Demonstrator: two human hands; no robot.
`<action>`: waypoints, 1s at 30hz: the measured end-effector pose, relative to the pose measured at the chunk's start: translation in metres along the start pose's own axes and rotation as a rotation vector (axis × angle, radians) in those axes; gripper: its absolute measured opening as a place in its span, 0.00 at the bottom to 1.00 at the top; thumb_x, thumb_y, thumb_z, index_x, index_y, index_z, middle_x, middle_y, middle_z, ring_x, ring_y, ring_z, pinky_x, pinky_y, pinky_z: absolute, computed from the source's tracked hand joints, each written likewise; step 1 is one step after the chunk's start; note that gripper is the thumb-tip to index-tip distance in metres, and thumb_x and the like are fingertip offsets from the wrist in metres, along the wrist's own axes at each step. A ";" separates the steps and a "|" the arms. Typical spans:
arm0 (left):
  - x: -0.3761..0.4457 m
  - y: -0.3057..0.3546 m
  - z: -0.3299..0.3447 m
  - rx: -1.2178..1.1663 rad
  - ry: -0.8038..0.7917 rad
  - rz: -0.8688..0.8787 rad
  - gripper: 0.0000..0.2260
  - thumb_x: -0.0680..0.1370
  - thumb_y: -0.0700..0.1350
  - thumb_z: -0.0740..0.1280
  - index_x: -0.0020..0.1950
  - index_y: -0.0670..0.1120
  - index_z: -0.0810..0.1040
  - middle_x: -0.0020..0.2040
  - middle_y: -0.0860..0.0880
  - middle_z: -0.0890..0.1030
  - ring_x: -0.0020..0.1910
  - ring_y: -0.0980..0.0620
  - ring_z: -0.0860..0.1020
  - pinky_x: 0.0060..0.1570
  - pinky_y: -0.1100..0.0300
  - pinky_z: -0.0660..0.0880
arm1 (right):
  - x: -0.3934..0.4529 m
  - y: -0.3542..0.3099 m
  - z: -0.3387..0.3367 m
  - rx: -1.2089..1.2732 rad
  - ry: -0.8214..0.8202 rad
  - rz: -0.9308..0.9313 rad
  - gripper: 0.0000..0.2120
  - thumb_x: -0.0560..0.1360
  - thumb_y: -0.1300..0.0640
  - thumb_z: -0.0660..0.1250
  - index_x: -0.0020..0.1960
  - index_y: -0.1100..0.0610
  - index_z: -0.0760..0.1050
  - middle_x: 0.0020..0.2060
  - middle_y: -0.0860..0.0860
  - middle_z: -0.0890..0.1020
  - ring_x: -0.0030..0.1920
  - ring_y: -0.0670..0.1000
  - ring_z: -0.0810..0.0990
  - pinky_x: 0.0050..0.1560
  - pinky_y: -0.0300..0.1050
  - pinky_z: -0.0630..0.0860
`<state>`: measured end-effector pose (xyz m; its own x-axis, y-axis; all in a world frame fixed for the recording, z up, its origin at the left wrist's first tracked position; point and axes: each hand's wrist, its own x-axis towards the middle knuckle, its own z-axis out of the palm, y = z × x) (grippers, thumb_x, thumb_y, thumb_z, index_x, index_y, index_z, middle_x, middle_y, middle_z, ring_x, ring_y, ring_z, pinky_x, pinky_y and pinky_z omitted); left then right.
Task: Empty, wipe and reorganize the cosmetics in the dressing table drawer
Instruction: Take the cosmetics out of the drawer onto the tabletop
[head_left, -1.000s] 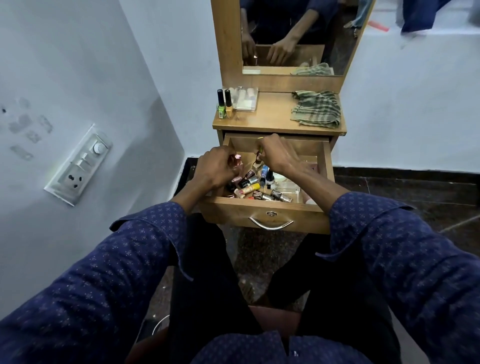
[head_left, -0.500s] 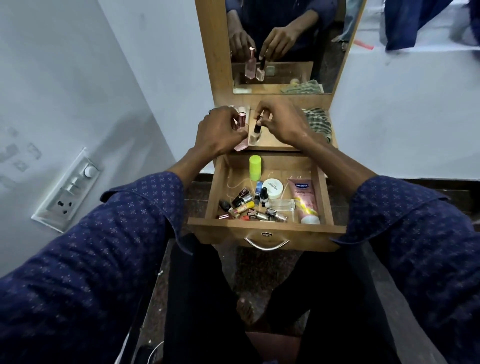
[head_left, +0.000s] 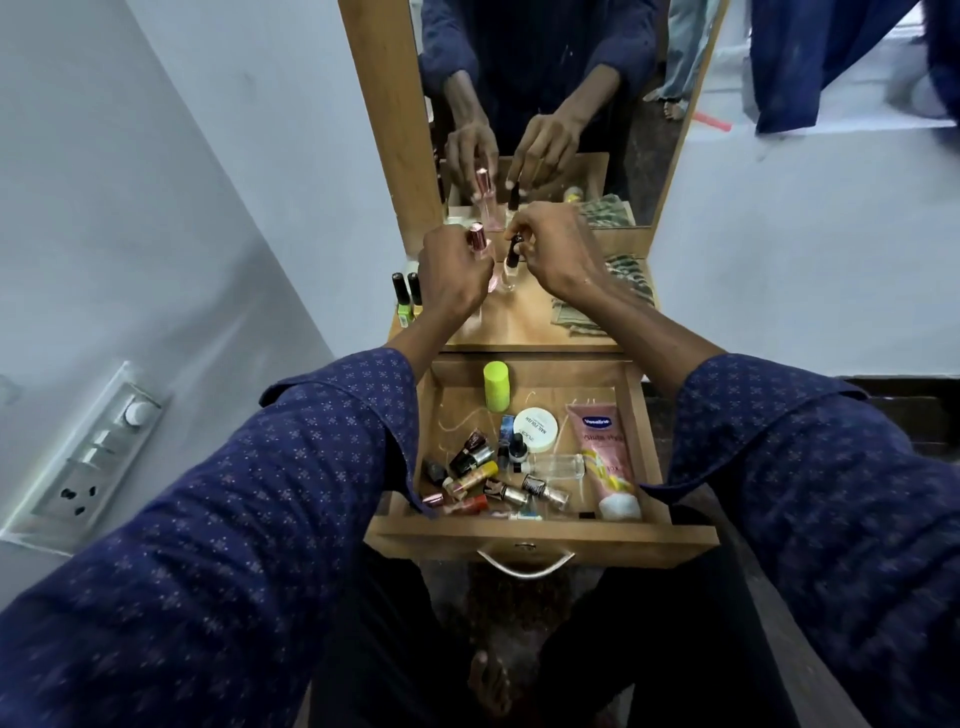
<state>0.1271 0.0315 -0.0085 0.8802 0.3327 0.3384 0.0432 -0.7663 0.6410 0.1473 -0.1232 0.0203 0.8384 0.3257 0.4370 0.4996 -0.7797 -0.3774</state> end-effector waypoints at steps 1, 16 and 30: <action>0.006 -0.003 0.005 -0.007 0.009 0.007 0.09 0.74 0.49 0.71 0.35 0.47 0.81 0.33 0.50 0.80 0.32 0.50 0.80 0.33 0.46 0.79 | 0.003 0.001 0.001 0.008 -0.003 -0.003 0.09 0.76 0.64 0.70 0.49 0.51 0.83 0.45 0.48 0.84 0.46 0.51 0.83 0.45 0.55 0.83; 0.034 -0.002 0.034 -0.007 0.049 0.063 0.03 0.77 0.42 0.75 0.44 0.48 0.86 0.37 0.53 0.84 0.35 0.56 0.82 0.37 0.53 0.83 | 0.035 0.015 0.025 0.036 0.021 0.005 0.10 0.77 0.66 0.70 0.53 0.54 0.85 0.50 0.51 0.84 0.49 0.52 0.81 0.46 0.50 0.79; 0.017 0.002 0.025 -0.021 0.011 -0.003 0.03 0.77 0.43 0.77 0.49 0.45 0.87 0.42 0.51 0.85 0.39 0.55 0.83 0.34 0.67 0.73 | 0.027 0.018 0.033 0.117 0.013 0.141 0.14 0.75 0.62 0.76 0.59 0.53 0.81 0.45 0.46 0.84 0.46 0.46 0.82 0.48 0.48 0.83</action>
<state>0.1544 0.0222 -0.0189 0.8747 0.3416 0.3438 0.0363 -0.7536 0.6563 0.1858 -0.1111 -0.0015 0.8994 0.2104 0.3831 0.4000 -0.7495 -0.5275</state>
